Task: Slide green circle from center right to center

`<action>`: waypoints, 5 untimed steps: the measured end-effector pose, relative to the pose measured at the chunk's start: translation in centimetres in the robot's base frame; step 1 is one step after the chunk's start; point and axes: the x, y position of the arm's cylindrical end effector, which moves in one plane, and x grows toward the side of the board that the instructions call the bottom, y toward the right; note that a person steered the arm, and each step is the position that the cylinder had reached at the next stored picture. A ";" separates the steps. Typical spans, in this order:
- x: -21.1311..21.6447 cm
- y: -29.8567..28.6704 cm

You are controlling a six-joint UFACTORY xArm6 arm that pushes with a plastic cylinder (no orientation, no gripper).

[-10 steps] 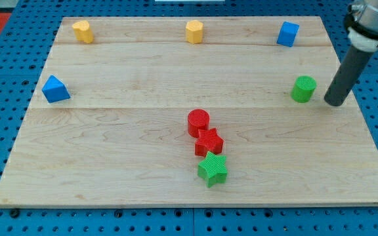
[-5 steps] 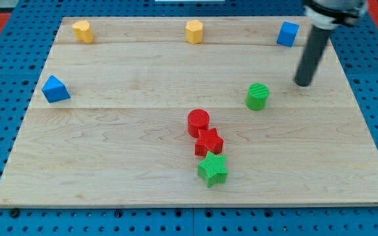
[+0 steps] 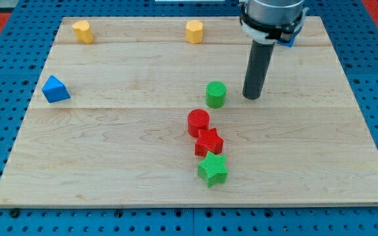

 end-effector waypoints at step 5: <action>-0.5 -6.5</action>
